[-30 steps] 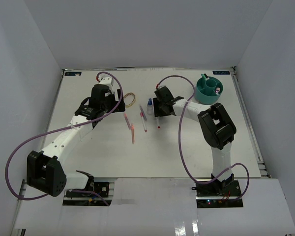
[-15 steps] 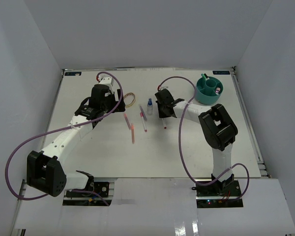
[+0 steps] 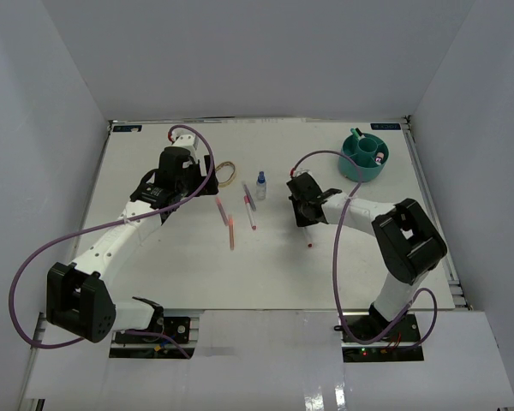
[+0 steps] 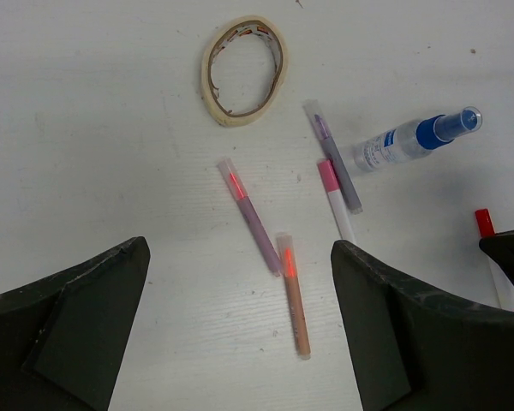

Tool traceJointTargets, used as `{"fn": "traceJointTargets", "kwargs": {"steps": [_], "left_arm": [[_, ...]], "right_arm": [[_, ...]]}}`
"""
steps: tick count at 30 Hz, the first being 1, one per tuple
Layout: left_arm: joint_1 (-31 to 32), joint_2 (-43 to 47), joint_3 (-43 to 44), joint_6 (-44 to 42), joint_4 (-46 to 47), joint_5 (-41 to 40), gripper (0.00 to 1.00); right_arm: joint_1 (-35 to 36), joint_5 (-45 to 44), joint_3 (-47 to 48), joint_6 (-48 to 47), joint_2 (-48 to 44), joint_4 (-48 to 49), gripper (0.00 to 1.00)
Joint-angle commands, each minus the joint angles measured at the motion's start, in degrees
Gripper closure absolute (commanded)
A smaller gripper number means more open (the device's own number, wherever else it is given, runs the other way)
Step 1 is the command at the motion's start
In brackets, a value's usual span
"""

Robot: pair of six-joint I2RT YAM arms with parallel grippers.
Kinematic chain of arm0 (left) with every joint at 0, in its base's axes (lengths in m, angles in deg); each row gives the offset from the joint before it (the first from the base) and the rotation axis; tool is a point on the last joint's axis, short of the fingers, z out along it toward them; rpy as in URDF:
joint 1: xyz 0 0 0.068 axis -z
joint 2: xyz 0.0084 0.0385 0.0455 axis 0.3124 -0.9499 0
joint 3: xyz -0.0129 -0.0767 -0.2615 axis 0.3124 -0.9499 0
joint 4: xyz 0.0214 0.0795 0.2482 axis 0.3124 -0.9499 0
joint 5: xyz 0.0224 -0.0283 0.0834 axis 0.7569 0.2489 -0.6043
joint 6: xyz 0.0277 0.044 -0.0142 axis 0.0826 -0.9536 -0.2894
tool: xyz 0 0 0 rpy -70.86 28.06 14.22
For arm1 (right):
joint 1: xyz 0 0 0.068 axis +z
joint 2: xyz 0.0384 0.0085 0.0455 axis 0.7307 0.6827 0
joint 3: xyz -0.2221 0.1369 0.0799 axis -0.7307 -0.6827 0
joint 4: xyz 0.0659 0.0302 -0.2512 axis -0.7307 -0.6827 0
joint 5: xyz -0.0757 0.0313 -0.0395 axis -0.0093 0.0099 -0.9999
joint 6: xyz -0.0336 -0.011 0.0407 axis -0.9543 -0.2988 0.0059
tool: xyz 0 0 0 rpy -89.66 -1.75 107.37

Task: Sort the stationery into containers
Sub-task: Pick up the pen from the center of the board.

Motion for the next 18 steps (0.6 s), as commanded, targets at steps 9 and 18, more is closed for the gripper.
{"fn": "traceJointTargets", "kwargs": {"steps": [9, 18], "left_arm": [[-0.1, 1.1, 1.0, -0.1, -0.1, 0.4, 0.02], [-0.1, 1.0, 0.9, -0.1, -0.1, 0.5, 0.02]], "right_arm": [[-1.5, 4.5, 1.7, -6.0, -0.1, -11.0, 0.72], [-3.5, 8.6, 5.3, -8.3, 3.6, -14.0, 0.70]]}}
